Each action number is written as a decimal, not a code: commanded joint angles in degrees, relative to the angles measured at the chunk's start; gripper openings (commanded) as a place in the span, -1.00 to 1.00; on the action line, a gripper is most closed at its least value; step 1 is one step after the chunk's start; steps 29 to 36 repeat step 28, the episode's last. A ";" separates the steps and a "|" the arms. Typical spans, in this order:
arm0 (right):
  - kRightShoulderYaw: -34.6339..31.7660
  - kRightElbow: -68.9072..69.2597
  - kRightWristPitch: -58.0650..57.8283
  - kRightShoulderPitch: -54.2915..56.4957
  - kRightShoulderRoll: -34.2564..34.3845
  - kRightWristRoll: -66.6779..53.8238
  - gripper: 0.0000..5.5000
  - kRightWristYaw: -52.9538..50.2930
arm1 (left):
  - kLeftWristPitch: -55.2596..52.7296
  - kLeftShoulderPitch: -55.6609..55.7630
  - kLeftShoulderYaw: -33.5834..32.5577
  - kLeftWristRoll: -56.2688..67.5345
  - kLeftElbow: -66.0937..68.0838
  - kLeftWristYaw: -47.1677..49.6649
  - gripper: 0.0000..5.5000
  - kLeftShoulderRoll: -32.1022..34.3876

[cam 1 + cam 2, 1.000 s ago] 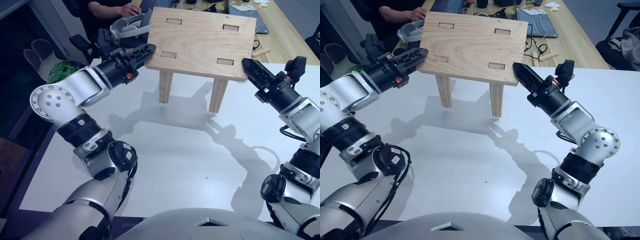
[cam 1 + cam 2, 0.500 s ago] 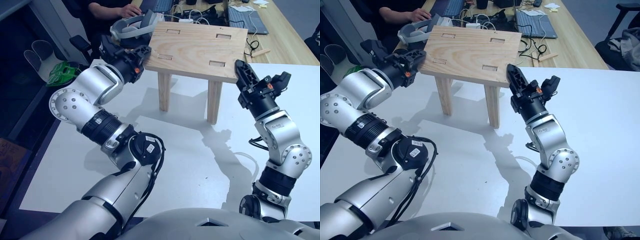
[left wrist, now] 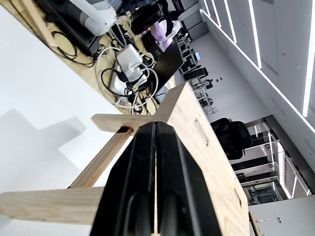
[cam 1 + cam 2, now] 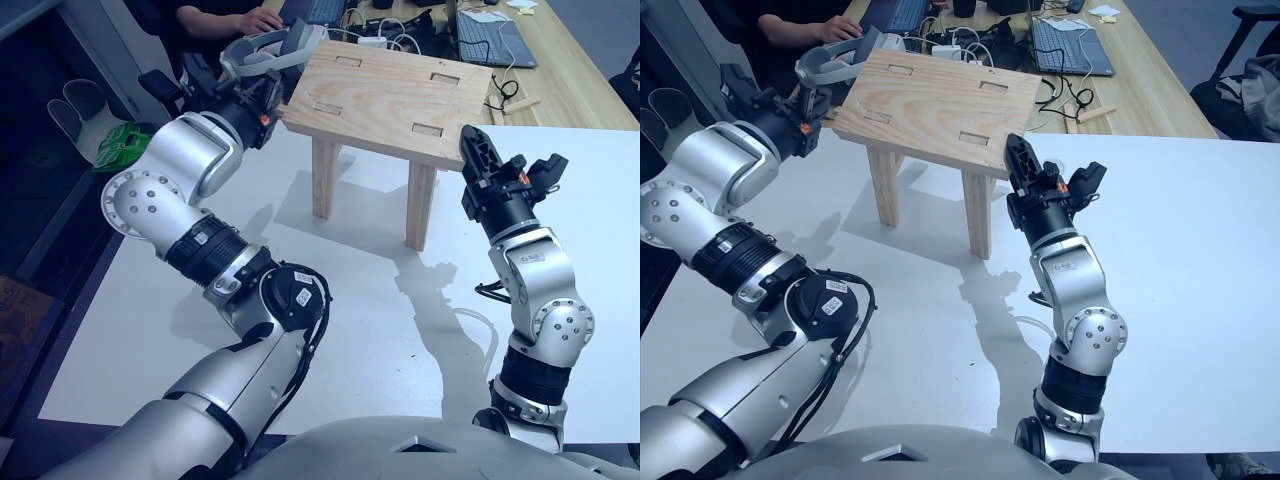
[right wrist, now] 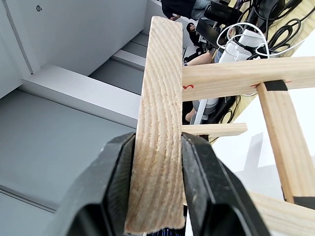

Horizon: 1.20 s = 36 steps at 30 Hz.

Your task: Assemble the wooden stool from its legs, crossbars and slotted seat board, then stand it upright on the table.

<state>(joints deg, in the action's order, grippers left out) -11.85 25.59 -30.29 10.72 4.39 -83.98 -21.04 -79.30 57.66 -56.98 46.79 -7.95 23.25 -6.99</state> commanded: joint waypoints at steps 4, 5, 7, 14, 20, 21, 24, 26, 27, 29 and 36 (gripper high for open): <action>1.28 -0.40 -0.24 1.79 -2.65 -0.03 -0.40 2.64 | 8.48 -1.91 8.14 5.86 0.21 0.84 -1.00 -7.18; 1.34 -0.49 -0.45 1.64 -2.98 -0.36 -0.33 3.09 | 9.12 -2.57 8.99 6.71 0.24 1.28 -1.00 -6.91; 1.32 -0.64 -0.58 1.68 -3.62 -1.20 -0.18 3.46 | 10.49 -3.77 10.63 8.45 0.49 2.18 -1.00 -6.18; 1.79 0.52 0.09 2.08 -4.55 -0.16 0.37 1.95 | 16.82 -7.30 15.68 11.76 0.58 3.42 -1.00 -2.74; 0.76 -0.06 -0.73 -2.35 -18.23 18.03 0.46 12.74 | 30.36 -16.86 22.50 2.66 -4.77 -2.74 -1.00 3.08; 0.86 -0.48 -0.98 -3.30 -19.79 19.67 0.46 15.09 | 32.31 -18.59 23.43 1.47 -5.30 -3.75 -1.00 3.39; 2.14 -1.87 -0.58 -6.98 -23.86 27.49 0.46 20.21 | 39.65 -24.53 29.59 -7.21 -6.35 -7.35 -1.00 5.69; 4.04 -4.56 1.23 -8.83 -26.95 37.78 0.46 20.26 | 45.90 -30.48 38.80 -18.42 -5.80 -11.91 -1.00 10.67; 5.70 -6.24 3.00 -9.37 -28.55 44.18 0.46 19.89 | 49.34 -33.79 44.27 -24.51 -4.72 -14.27 -1.00 13.47; 7.68 -8.11 5.45 -9.96 -29.71 51.00 0.46 19.51 | 53.39 -37.50 49.85 -30.16 -3.01 -17.15 -1.00 15.89; 7.68 -8.11 5.45 -9.96 -29.71 51.00 0.46 19.51 | 53.39 -37.50 49.85 -30.16 -3.01 -17.15 -1.00 15.89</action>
